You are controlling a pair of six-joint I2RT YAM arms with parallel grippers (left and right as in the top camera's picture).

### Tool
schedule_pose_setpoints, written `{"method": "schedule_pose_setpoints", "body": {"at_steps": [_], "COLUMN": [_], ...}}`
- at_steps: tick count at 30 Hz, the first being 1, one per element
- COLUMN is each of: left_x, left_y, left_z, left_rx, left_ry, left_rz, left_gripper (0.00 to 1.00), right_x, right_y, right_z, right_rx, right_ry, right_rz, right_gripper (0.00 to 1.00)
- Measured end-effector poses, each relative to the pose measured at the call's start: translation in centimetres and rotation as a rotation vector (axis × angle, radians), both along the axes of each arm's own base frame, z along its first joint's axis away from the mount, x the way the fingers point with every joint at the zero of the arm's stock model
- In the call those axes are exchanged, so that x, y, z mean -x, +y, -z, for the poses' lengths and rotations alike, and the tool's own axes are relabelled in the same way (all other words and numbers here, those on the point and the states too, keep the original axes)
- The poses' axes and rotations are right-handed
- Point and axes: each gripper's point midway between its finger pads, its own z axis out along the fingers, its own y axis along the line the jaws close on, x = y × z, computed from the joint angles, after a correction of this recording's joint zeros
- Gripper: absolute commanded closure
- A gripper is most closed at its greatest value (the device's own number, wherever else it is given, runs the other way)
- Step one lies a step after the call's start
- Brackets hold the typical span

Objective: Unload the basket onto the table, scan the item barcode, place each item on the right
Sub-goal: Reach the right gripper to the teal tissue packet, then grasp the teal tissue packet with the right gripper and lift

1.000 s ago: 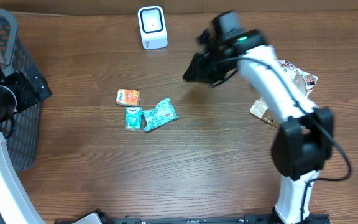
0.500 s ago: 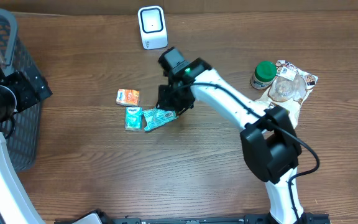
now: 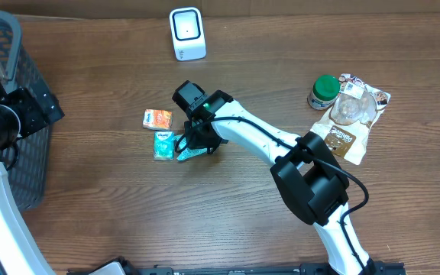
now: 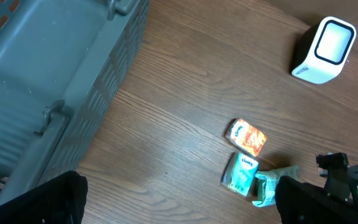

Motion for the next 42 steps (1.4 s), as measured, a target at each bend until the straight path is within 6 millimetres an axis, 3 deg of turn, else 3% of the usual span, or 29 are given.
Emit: {"method": "schedule_pose_setpoints", "body": {"at_steps": [4, 13, 16, 17, 23, 25, 27, 28, 29, 30, 33, 38, 42], "left_x": [0.0, 0.0, 0.0, 0.0, 0.0, 0.0, 0.0, 0.0, 0.0, 0.0, 0.0, 0.0, 0.0], "left_y": [0.0, 0.0, 0.0, 0.0, 0.0, 0.0, 0.0, 0.0, 0.0, 0.0, 0.0, 0.0, 0.0], "left_z": [0.0, 0.0, 0.0, 0.0, 0.0, 0.0, 0.0, 0.0, 0.0, 0.0, 0.0, 0.0, 0.0], "left_rx": [0.000, 0.000, 0.000, 0.000, 0.000, 0.000, 0.000, 0.000, 0.000, 0.000, 0.000, 0.000, 0.000], "left_ry": [0.000, 0.000, 0.000, 0.000, 0.000, 0.000, 0.000, 0.000, 0.000, 0.000, 0.000, 0.000, 0.000], "left_rz": [0.000, 0.000, 0.000, 0.000, 0.000, 0.000, 0.000, 0.000, 0.000, 0.000, 0.000, 0.000, 0.000], "left_gripper": [0.01, 0.00, 0.00, 0.00, 0.01, 0.00, 0.00, 0.00, 0.00, 0.00, 0.00, 0.00, 0.00], "right_x": [-0.1, -0.4, -0.5, -0.5, -0.5, -0.8, -1.2, -1.4, -1.5, -1.4, 0.0, 3.0, 5.7], "right_y": [0.2, 0.0, -0.2, -0.2, -1.2, -1.1, -0.3, 0.6, 1.4, 2.2, 4.3, 8.1, 9.8], "right_z": [-0.2, -0.4, -0.3, -0.2, -0.9, -2.0, -3.5, -4.5, -5.2, -5.7, -6.3, -6.2, -4.3], "right_rx": [0.000, 0.013, 0.026, 0.026, 0.063, 0.061, 0.025, -0.015, -0.051, -0.087, -0.175, -0.266, -0.276], "right_ry": [-0.011, -0.026, -0.033, -0.030, 0.022, 0.026, 0.016, 0.010, 0.007, 0.011, 0.052, 0.087, 0.114], "right_rz": [-0.006, -0.017, -0.019, -0.022, -0.053, -0.061, -0.079, -0.101, -0.117, -0.124, -0.167, -0.242, -0.283], "right_gripper": [0.57, 0.30, 0.01, 0.00, 0.00, 0.05, 0.19, 0.31, 0.52, 0.62, 0.74, 0.76, 0.76]}}
